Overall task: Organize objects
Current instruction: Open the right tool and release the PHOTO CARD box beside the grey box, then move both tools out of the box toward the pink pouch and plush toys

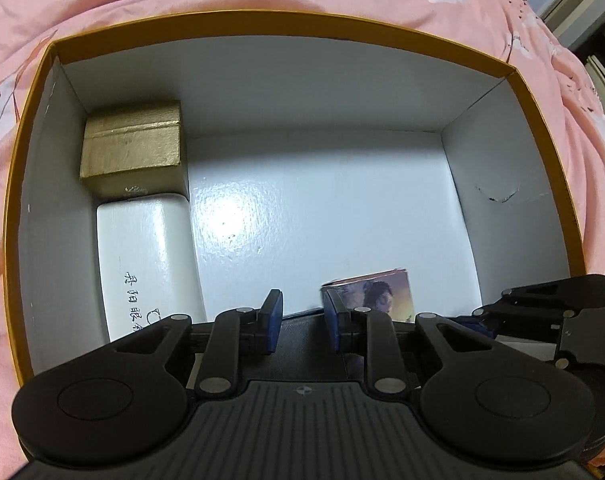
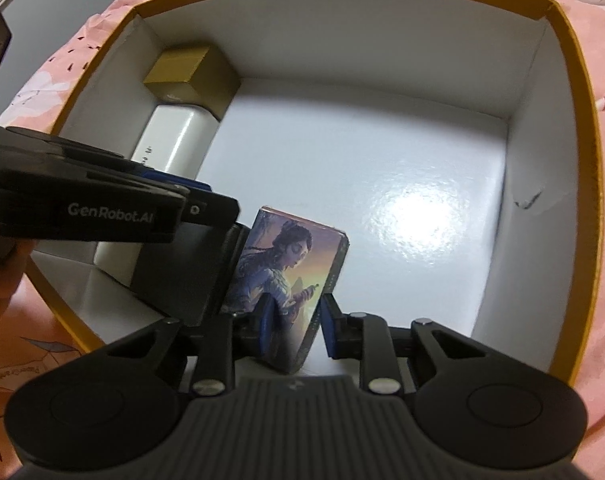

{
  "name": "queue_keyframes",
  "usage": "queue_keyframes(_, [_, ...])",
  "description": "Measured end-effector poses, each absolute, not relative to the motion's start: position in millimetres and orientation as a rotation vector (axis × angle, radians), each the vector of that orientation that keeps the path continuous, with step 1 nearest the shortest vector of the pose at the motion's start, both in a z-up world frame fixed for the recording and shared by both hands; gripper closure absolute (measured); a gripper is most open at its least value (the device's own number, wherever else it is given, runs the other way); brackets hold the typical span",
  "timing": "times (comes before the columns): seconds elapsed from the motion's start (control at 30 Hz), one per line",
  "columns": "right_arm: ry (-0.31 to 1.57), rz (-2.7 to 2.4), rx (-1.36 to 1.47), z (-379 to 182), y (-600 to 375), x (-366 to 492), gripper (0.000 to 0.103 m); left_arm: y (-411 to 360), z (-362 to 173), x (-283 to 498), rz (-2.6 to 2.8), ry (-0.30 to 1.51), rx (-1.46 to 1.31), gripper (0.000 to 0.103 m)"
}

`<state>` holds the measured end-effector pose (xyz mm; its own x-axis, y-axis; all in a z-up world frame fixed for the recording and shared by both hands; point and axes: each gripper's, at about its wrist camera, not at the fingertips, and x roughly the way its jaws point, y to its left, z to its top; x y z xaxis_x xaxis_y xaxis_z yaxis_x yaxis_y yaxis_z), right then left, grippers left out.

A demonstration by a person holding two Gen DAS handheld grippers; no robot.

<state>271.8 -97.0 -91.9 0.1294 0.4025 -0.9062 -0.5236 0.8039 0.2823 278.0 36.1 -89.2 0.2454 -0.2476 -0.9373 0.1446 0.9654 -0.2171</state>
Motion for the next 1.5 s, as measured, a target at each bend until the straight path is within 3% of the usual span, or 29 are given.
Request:
queue_keyframes(0.3, [1.263,0.679,-0.121,-90.9,-94.5,269.1,0.078,34.2,-86.8,276.3,-0.254,1.267,-0.081,0.074])
queue_keyframes(0.5, [1.207,0.669,-0.155,-83.3,-95.3,262.9,0.071,36.5,-72.7,267.9,-0.236,1.184,-0.100,0.073])
queue_keyframes(0.67, [1.053,0.666,-0.172,-53.9,-107.9,245.2,0.044,34.3,-31.5,239.8,-0.240,1.012,-0.070,0.073])
queue_keyframes(0.87, [0.855,0.671,-0.157,-17.5,-131.6,209.2,0.027,32.0,4.9,187.9,-0.252,0.866,-0.087,0.072])
queue_keyframes(1.03, [0.756,0.645,-0.101,-2.7,-154.3,176.2,0.026,29.9,15.1,139.6,-0.217,0.816,-0.062,0.072])
queue_keyframes(1.2, [0.706,0.686,-0.126,-0.3,-162.8,136.0,0.028,29.1,2.1,103.0,-0.234,0.888,-0.068,0.072])
queue_keyframes(1.5, [0.901,0.821,-0.202,-33.1,-149.2,88.3,0.029,22.2,-45.2,63.2,-0.194,1.108,-0.054,0.072])
